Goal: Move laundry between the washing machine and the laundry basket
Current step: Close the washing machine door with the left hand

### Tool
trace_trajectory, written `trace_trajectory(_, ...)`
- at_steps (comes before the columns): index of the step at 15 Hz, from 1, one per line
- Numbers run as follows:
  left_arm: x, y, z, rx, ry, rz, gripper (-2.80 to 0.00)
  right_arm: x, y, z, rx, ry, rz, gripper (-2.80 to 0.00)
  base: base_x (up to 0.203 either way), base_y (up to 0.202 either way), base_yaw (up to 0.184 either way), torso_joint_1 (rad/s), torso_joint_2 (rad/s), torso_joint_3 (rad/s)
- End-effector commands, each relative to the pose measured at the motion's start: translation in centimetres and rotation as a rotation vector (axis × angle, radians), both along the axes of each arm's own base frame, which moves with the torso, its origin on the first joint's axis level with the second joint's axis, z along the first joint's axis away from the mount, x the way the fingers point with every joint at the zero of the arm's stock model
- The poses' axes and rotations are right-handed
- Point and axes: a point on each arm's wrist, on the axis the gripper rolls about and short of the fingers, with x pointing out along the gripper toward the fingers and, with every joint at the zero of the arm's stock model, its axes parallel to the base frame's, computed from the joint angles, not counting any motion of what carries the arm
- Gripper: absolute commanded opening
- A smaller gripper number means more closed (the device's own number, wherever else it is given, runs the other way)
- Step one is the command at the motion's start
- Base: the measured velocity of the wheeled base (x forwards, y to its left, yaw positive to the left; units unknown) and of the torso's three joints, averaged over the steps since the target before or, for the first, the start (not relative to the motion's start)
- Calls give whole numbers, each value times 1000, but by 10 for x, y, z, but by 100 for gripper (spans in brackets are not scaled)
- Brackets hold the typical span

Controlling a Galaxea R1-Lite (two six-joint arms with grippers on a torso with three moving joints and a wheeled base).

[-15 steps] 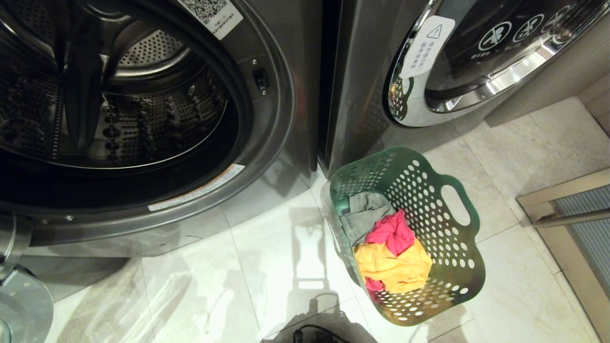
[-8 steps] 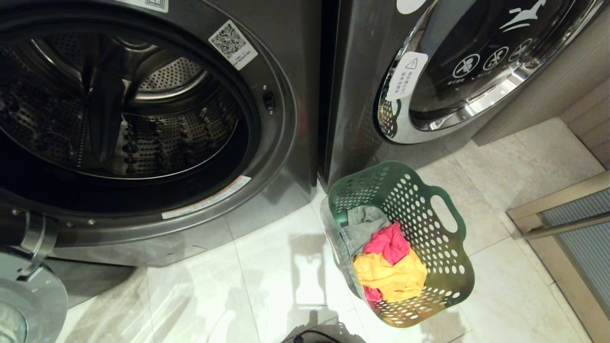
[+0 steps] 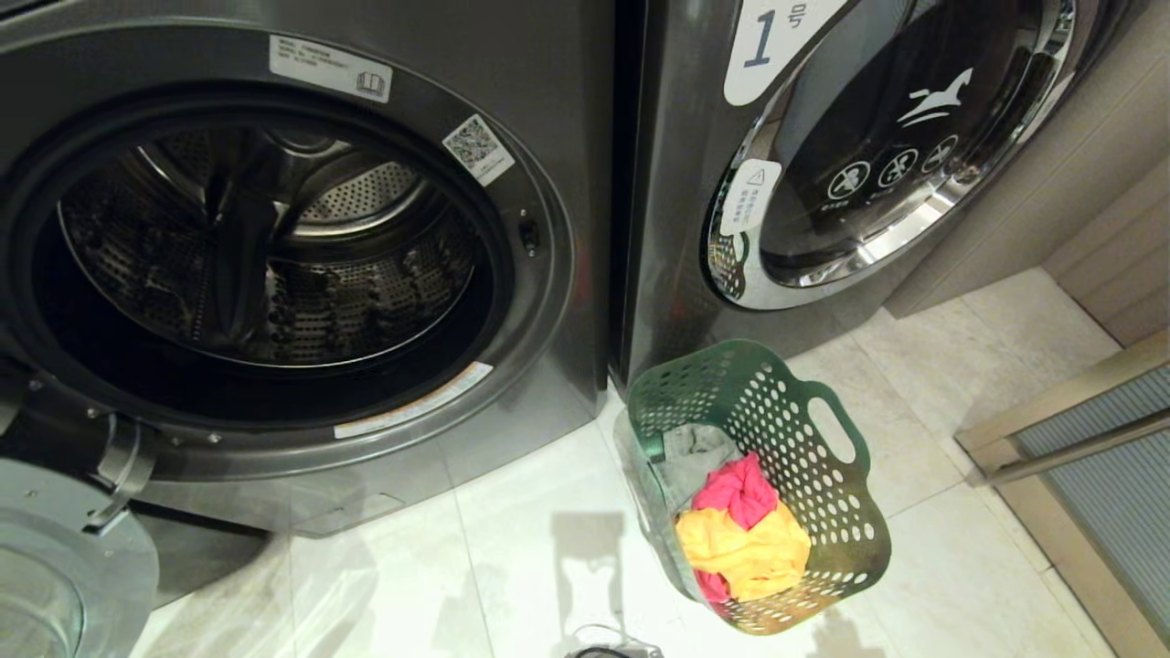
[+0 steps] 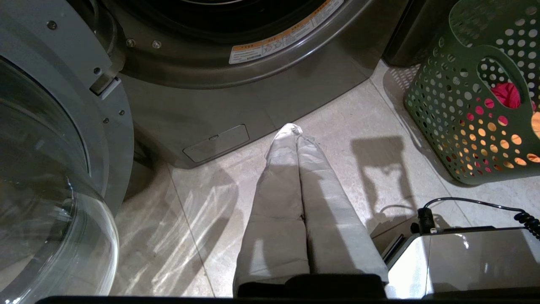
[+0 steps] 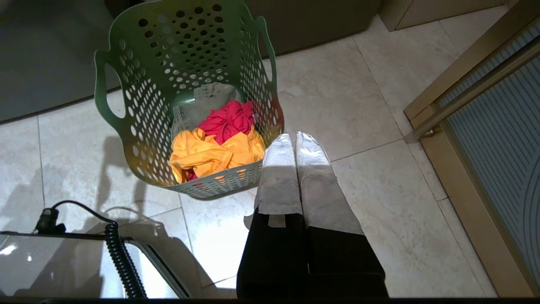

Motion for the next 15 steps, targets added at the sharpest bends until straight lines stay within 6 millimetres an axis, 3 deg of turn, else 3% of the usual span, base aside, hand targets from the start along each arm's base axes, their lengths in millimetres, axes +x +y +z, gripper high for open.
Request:
trace_trajectory(1, 0, 0, 0, 0, 1, 0, -280, 0, 0, 0, 0, 2, 1, -280, 0, 0, 0, 5, 2, 195)
trace_trajectory(15, 0, 0, 0, 0, 1, 0, -280, 0, 0, 0, 2, 2, -2, -280, 0, 0, 0, 3, 1, 200)
